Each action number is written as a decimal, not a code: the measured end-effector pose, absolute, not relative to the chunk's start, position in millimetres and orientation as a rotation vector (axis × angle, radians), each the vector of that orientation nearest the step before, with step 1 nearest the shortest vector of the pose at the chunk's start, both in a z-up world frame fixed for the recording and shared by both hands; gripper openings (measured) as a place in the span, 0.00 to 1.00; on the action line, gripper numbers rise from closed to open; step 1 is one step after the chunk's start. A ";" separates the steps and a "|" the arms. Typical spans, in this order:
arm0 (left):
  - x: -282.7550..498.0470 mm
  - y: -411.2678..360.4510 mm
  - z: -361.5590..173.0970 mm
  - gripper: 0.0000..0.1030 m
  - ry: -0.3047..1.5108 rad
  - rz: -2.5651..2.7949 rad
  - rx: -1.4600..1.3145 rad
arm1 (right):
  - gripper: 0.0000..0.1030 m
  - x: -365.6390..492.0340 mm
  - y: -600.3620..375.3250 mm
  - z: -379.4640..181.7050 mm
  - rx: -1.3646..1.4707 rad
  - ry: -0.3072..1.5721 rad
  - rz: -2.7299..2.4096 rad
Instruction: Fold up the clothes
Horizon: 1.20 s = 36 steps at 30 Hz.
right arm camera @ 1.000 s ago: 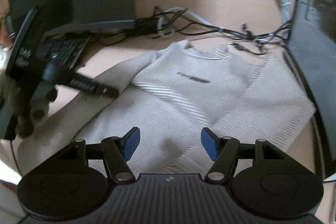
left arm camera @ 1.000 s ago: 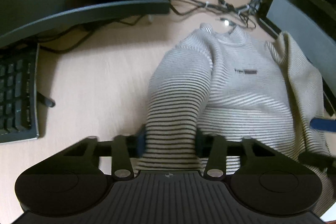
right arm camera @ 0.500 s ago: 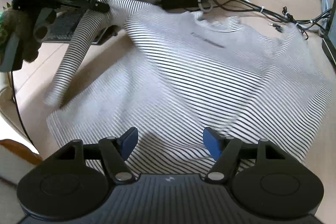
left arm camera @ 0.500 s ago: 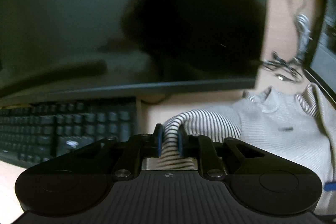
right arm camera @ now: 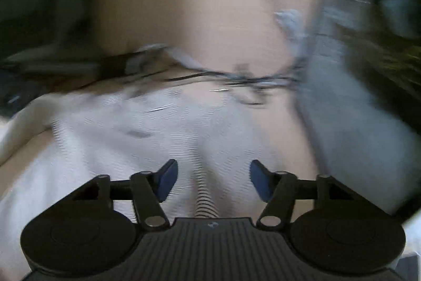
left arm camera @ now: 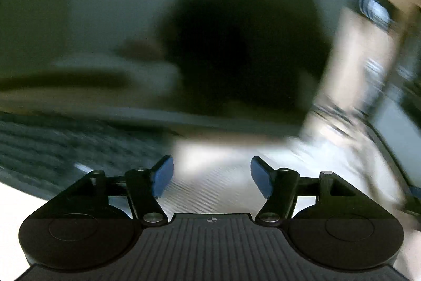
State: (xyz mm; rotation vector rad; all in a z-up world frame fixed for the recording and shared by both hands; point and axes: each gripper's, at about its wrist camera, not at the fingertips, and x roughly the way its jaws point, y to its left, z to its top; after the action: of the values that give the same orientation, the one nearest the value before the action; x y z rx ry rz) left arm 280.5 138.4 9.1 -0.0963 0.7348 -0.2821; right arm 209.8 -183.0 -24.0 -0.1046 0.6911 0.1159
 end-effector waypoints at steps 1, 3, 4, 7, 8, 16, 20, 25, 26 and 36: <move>274.3 122.5 -1.0 0.68 0.774 -0.365 -0.109 | 0.38 211.1 -173.5 -29.6 -0.106 0.714 0.151; 262.7 96.9 -21.7 0.68 0.840 -0.489 -0.114 | 0.36 216.3 -160.4 -43.5 -0.099 0.749 0.176; 256.5 88.4 -32.5 0.67 0.864 -0.526 -0.102 | 0.36 218.9 -157.4 -49.1 -0.091 0.765 0.176; 251.1 74.9 -62.2 0.66 0.945 -0.548 -0.089 | 0.36 223.2 -158.1 -53.9 -0.072 0.790 0.167; 248.2 75.5 -66.6 0.67 0.968 -0.536 -0.108 | 0.36 220.2 -160.2 -52.0 -0.076 0.787 0.168; 208.3 93.5 -62.1 0.67 1.069 -0.518 -0.141 | 0.51 203.3 -183.7 -63.0 -0.050 0.869 0.211; 195.1 99.4 -63.2 0.68 1.152 -0.551 -0.156 | 0.51 186.1 -198.5 -60.5 -0.025 0.902 0.160; 211.9 96.6 -53.2 0.83 1.118 -0.547 -0.118 | 0.56 161.5 -193.2 -36.4 -0.180 0.815 0.165; 216.6 96.2 -48.1 0.86 1.091 -0.540 -0.119 | 0.65 156.0 -189.4 -31.7 -0.235 0.792 0.191; 268.1 52.7 -39.8 0.92 0.920 -0.674 -0.161 | 0.65 198.6 -163.5 -25.1 -0.269 0.696 0.162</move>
State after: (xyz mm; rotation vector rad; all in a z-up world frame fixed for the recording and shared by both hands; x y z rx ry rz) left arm 268.1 52.7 -39.8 -0.1608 0.9201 -0.6744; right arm 198.6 -163.5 -25.1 -0.2689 0.6965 0.1621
